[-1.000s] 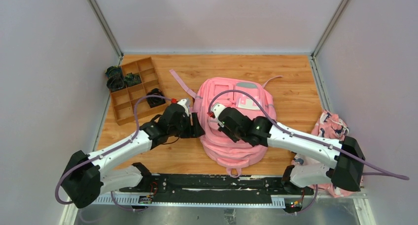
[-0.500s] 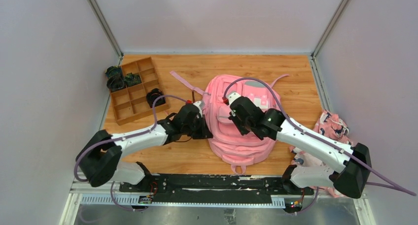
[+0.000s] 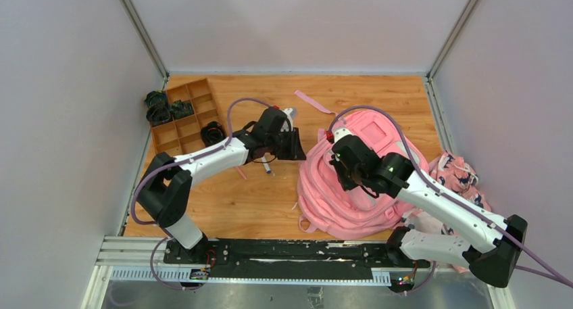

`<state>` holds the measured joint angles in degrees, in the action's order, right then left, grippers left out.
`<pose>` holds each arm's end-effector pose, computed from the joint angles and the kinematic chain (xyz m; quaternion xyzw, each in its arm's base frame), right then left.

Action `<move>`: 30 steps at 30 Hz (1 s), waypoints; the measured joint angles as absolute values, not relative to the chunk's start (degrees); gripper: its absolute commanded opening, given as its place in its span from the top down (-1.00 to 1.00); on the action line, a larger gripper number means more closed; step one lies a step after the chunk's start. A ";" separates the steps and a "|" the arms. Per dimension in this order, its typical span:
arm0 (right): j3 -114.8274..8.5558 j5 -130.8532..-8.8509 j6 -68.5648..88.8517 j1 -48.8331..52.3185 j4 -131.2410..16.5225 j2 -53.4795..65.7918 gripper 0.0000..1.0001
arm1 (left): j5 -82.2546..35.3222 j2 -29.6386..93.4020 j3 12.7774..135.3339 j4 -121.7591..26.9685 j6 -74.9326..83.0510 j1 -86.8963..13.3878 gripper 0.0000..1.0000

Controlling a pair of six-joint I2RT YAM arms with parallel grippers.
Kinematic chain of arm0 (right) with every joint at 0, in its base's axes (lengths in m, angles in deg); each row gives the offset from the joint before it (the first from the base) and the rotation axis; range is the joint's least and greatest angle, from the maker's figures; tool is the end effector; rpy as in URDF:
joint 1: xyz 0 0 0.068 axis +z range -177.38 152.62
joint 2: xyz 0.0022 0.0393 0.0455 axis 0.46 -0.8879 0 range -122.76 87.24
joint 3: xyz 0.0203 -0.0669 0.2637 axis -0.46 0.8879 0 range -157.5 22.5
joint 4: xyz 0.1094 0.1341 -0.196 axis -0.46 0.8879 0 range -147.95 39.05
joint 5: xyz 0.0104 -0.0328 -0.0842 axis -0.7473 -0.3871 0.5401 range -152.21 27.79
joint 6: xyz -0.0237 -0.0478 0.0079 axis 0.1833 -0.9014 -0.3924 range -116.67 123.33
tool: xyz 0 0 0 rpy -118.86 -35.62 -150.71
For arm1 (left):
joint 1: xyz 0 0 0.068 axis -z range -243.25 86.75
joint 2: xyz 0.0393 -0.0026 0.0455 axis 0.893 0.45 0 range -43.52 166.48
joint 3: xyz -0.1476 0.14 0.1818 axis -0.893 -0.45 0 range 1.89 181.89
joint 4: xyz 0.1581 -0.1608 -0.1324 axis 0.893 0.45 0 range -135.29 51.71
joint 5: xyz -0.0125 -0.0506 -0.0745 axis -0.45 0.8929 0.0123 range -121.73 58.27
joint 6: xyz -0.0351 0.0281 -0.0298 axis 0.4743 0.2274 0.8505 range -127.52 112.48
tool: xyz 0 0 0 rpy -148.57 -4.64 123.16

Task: Pack the student bag
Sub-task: Adjust the student bag at the center of the board.

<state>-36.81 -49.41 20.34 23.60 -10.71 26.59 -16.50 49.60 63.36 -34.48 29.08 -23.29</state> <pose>0.1377 0.1574 0.3163 -0.2339 0.9005 0.1101 0.3496 0.2656 -0.2348 0.2264 0.0800 0.9051 -0.3427 0.2385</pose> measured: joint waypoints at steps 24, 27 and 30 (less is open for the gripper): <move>-36.81 -49.65 21.79 23.03 -10.43 25.92 1.00 | -55.19 54.30 69.65 -23.16 29.34 -25.52 -0.08; -36.81 -49.79 21.79 22.99 -10.43 25.94 1.00 | -56.66 60.29 73.89 -22.68 28.86 -26.35 -0.06; -36.79 -49.98 21.77 22.96 -10.40 26.14 1.00 | -57.51 65.16 77.70 -22.31 28.23 -27.44 -0.05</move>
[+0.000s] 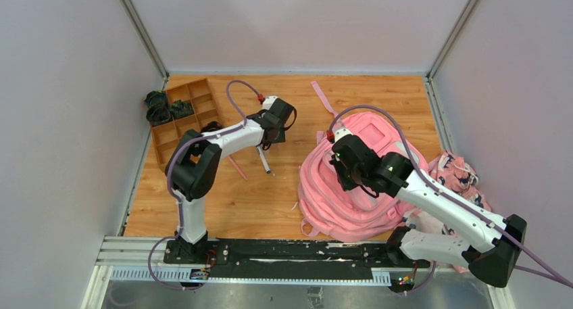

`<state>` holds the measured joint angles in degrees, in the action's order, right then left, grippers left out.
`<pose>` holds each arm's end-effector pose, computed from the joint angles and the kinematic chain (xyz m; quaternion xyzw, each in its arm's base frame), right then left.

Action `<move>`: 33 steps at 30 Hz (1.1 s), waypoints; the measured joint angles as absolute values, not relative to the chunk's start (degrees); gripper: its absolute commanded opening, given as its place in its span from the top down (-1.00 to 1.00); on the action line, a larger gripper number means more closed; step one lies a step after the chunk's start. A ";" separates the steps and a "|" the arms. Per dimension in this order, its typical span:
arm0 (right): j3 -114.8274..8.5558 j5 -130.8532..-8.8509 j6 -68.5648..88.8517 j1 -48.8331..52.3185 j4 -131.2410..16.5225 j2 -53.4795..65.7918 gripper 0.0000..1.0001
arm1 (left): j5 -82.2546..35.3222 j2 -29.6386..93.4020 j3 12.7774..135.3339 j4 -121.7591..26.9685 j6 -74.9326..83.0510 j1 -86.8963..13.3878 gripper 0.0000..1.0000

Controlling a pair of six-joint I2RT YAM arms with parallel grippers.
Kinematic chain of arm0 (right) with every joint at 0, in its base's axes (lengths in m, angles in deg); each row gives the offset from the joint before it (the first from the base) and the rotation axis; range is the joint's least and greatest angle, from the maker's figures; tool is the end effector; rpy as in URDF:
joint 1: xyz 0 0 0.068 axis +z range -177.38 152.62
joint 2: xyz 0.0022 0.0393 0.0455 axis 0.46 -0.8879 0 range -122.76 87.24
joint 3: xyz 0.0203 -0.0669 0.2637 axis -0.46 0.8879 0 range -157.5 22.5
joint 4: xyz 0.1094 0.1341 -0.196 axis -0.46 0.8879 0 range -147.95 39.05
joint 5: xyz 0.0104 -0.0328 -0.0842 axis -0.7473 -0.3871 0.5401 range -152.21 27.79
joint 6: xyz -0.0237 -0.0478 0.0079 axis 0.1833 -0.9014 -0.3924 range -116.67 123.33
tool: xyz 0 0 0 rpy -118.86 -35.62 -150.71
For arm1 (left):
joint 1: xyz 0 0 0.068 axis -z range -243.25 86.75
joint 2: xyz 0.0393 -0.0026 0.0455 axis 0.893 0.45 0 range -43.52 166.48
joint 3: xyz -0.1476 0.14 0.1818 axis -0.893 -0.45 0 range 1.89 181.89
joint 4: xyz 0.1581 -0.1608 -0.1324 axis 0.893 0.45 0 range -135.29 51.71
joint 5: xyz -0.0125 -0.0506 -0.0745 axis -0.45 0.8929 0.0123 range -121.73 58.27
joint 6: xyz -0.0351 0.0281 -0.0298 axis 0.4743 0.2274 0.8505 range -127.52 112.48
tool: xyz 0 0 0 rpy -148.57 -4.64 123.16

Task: Pack the student bag
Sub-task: Adjust the student bag at the center of the board, then pick up the stationery from the center of the board.

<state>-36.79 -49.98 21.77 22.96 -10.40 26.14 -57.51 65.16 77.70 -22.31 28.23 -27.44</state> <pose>0.1400 0.1570 0.3143 -0.2207 0.9067 0.1126 0.3413 0.3354 -0.2229 0.1932 -0.0649 0.9319 0.0057 0.3569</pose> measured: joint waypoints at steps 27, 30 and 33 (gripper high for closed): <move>-36.07 -50.22 21.83 22.83 -10.95 26.64 1.00 | -52.57 71.87 79.82 -24.76 28.01 -30.94 1.00; -36.07 -50.11 21.94 22.81 -10.82 26.94 1.00 | -50.32 71.43 79.71 -25.00 27.35 -31.00 1.00; -36.07 -50.14 22.01 22.81 -10.78 27.03 1.00 | -45.68 67.74 76.04 -26.33 27.00 -31.05 1.00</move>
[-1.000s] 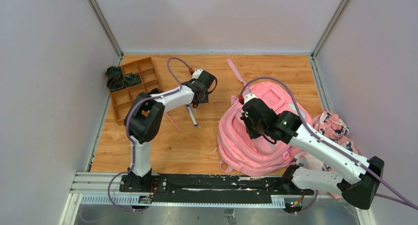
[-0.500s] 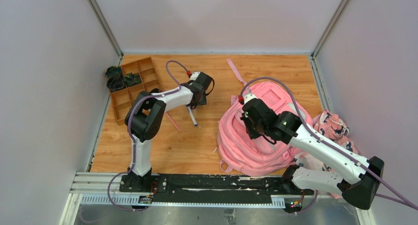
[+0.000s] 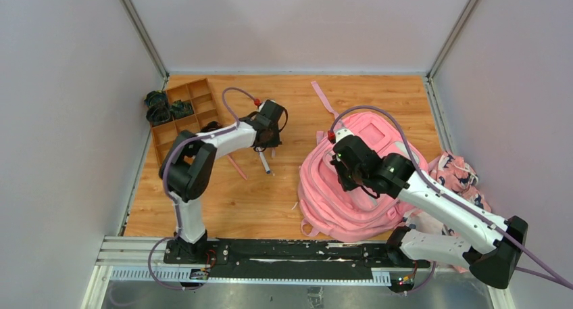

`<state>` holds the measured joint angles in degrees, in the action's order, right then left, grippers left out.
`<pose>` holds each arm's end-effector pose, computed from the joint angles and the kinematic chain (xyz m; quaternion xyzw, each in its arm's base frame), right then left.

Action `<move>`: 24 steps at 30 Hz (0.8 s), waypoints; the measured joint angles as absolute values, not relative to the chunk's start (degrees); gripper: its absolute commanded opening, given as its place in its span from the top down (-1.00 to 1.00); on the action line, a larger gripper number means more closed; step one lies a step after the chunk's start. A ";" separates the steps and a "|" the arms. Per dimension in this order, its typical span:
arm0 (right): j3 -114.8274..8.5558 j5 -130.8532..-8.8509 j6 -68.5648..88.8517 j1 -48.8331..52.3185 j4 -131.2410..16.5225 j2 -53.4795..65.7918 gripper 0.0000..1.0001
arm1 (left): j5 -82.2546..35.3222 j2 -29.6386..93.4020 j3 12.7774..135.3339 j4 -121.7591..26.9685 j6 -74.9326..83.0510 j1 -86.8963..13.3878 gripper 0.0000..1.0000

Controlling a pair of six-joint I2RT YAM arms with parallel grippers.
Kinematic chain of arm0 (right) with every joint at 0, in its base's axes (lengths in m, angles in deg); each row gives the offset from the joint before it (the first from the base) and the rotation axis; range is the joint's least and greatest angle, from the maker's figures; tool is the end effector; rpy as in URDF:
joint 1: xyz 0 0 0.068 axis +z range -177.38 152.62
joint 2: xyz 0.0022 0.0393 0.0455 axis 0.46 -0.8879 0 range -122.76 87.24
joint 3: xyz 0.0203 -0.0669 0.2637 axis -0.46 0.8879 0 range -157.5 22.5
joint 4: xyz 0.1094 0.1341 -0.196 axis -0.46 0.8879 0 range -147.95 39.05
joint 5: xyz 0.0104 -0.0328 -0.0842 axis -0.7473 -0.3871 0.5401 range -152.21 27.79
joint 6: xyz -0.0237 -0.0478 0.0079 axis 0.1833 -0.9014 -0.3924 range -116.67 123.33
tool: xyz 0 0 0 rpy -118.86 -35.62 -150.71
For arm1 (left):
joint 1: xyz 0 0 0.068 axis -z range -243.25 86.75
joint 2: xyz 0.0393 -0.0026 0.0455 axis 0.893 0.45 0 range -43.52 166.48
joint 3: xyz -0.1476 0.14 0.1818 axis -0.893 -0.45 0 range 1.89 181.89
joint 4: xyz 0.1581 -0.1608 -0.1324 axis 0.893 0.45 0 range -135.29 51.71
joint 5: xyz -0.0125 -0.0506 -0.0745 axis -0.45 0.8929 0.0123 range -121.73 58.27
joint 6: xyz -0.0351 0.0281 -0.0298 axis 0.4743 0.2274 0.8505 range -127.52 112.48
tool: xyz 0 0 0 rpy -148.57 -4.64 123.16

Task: Pack the student bag
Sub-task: Pick up the stationery from the center of the board.

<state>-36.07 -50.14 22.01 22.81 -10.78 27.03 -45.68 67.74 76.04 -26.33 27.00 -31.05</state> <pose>0.1384 0.1544 0.3137 -0.2172 0.9060 0.1167 0.3441 0.3497 -0.2101 0.1694 -0.0546 0.9485 -0.0623 0.3058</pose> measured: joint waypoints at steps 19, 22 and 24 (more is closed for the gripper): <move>-36.94 -63.97 26.36 8.25 -14.23 22.99 1.00 | -23.80 25.07 46.11 -32.76 38.28 -14.48 1.00; -36.94 -68.10 28.10 5.32 -15.78 22.42 1.00 | -21.01 24.33 46.14 -34.40 41.30 -12.36 1.00; -36.94 -69.50 28.80 4.56 -16.81 22.44 1.00 | -18.78 24.29 46.14 -36.43 43.66 -11.90 1.00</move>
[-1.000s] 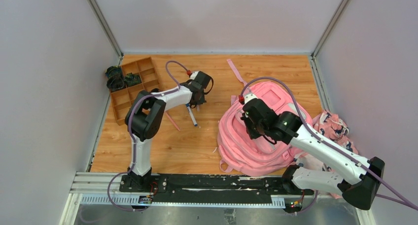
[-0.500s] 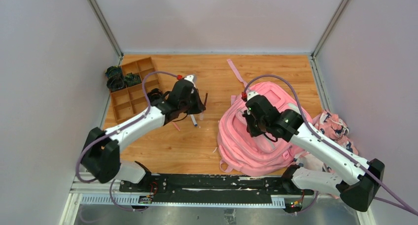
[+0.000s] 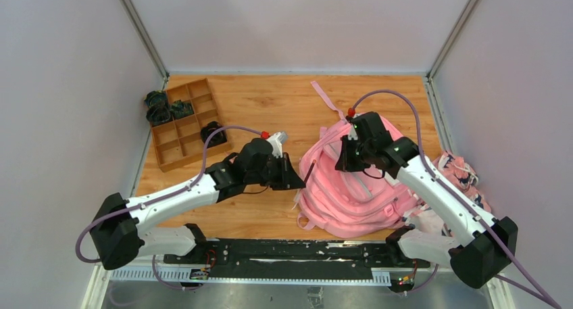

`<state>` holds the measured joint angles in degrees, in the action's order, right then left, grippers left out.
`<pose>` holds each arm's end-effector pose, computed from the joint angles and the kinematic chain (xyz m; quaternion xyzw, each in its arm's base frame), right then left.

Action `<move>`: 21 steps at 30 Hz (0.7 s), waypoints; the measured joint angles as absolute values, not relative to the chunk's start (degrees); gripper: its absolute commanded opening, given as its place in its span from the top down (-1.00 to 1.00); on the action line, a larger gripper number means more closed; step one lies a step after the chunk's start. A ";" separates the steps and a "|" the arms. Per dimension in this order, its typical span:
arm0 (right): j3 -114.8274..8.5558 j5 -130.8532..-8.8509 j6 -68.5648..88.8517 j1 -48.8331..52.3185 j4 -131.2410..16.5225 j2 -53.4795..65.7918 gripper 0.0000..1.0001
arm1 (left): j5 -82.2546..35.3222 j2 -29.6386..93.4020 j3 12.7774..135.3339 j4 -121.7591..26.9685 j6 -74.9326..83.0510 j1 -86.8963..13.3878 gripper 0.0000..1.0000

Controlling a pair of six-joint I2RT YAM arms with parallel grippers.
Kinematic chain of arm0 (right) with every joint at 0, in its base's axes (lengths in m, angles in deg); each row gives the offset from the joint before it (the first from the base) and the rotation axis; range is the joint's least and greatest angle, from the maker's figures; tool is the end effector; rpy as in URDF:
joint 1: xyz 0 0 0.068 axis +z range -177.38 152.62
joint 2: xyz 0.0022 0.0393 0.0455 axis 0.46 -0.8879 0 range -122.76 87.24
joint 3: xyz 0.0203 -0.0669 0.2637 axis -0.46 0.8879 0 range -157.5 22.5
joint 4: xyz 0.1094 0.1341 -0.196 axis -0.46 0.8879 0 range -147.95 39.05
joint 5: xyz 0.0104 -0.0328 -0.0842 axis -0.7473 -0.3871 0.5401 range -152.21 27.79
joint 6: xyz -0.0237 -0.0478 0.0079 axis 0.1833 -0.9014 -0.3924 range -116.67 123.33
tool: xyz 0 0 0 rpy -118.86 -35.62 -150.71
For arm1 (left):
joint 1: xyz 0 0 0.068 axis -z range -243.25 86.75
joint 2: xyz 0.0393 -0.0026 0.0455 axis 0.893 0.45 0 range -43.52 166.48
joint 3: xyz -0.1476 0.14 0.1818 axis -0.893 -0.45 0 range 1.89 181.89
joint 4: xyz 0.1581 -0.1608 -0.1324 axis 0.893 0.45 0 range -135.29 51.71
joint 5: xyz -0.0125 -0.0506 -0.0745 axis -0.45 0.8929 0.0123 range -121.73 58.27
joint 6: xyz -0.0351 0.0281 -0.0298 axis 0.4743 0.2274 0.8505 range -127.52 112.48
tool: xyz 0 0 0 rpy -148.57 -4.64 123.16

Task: Pack the student bag
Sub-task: Pick up the stationery from the center of the board, then place the stationery in the student bag.

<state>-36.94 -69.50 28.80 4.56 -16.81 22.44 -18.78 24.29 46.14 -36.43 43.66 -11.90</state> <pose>0.1949 0.1268 0.3099 -0.0758 0.9241 0.2295 0.2960 0.1566 -0.2085 0.2567 0.0556 0.8707 -0.4351 0.2223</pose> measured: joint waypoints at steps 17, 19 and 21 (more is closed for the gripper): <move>-37.34 -73.35 30.62 3.97 -19.83 23.34 1.00 | -12.42 32.13 51.29 -42.18 49.97 -11.31 1.00; -37.34 -73.48 30.60 3.95 -20.04 23.88 1.00 | -11.83 32.83 51.29 -43.60 50.78 -11.31 1.00; -37.34 -73.78 30.57 3.79 -20.44 24.50 1.00 | -11.56 33.34 51.29 -44.87 51.33 -11.31 1.00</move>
<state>-37.34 -73.78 30.57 3.79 -20.44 24.50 -11.56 33.34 51.29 -44.87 51.33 -11.31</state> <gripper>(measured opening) 0.044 0.044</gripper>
